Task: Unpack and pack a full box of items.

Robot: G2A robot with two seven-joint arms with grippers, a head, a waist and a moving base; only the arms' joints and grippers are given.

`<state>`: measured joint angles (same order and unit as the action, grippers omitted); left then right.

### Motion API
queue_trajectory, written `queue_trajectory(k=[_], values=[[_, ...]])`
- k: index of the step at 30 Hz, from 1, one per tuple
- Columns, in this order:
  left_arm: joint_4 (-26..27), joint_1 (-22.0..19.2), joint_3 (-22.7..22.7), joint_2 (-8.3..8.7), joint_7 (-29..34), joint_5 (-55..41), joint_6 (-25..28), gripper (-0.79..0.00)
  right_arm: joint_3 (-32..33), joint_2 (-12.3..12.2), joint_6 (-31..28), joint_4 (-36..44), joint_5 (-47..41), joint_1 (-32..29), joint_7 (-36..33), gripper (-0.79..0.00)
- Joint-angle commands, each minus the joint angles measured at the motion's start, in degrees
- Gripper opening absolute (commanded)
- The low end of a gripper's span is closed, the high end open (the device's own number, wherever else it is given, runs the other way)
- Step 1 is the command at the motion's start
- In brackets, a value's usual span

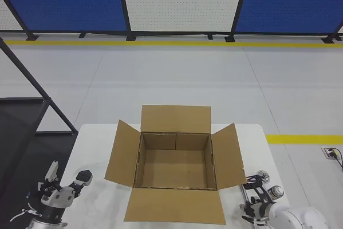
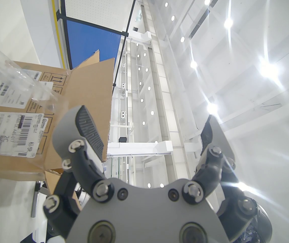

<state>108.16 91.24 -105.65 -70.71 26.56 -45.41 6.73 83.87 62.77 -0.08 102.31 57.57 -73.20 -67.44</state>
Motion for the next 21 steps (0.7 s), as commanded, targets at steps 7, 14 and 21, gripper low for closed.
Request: queue_trajectory(k=[7, 14, 21], values=[[0.00, 0.00, 0.00, 0.00, 0.00, 0.00, 0.00, 0.000, -0.28, -0.02, 0.63, -3.53, -1.20, 2.42, -0.90, -0.517], [0.00, 0.00, 0.00, 0.00, 0.00, 0.00, 0.00, 0.000, -0.98, -0.10, 0.89, -4.98, -0.91, 3.25, -1.42, -0.520], [0.00, 0.00, 0.00, 0.00, 0.00, 0.00, 0.00, 0.000, -1.79, -0.15, 0.73, -5.97, -0.81, 3.66, -1.38, -0.536]])
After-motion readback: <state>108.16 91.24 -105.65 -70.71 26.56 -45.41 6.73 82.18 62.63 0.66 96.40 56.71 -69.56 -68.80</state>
